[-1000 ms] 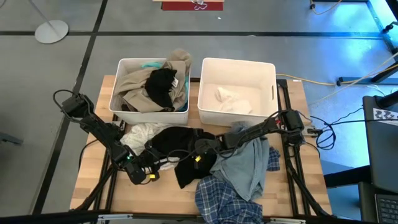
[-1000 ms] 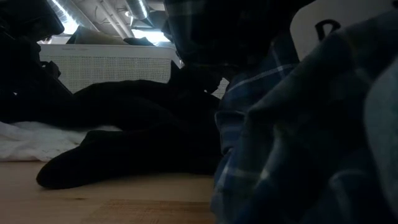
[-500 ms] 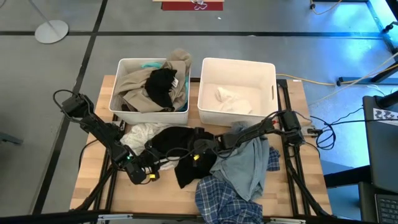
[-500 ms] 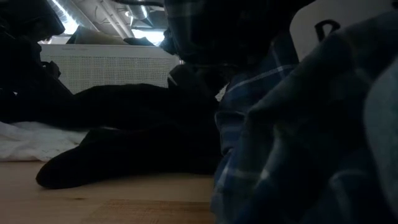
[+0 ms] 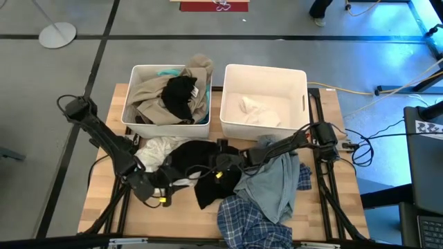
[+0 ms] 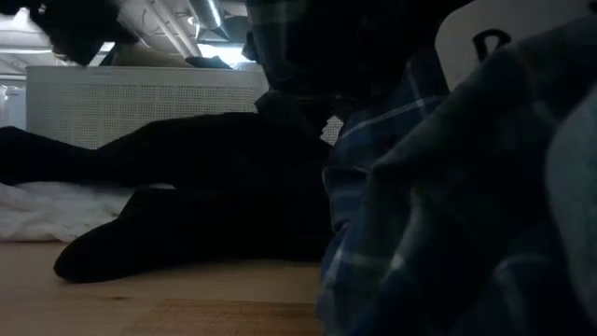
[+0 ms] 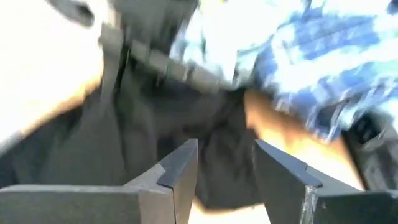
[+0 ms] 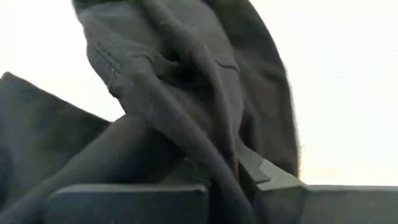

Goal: Sort clothes
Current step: Put the black shorts into the left white bin

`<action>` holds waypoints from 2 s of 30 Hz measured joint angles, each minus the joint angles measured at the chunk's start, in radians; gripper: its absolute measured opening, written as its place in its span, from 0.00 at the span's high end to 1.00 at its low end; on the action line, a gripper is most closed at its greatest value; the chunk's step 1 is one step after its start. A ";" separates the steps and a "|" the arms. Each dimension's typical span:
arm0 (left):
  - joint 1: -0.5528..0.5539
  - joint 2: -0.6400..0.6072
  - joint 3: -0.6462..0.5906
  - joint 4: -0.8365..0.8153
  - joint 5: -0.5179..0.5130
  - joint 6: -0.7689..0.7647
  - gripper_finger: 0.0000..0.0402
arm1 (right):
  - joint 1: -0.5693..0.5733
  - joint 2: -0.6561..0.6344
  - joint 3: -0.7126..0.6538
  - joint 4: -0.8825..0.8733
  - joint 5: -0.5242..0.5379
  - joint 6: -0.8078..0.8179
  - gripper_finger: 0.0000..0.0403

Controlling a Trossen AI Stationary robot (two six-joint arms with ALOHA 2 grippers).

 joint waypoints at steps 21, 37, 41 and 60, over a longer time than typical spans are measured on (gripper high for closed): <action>0.162 -0.001 -0.003 0.061 0.106 0.164 0.43 | 0.065 -0.039 0.090 0.002 -0.006 -0.010 0.97; 0.229 0.083 -0.002 0.106 0.099 0.228 0.41 | 0.077 -0.035 0.084 0.086 -0.012 -0.027 0.97; 0.228 0.083 -0.002 0.108 0.076 0.233 0.41 | 0.084 -0.034 0.094 0.094 -0.001 -0.049 0.96; 0.229 0.001 -0.002 -0.017 0.069 0.178 0.41 | 0.100 -0.042 0.120 0.063 0.054 0.011 0.96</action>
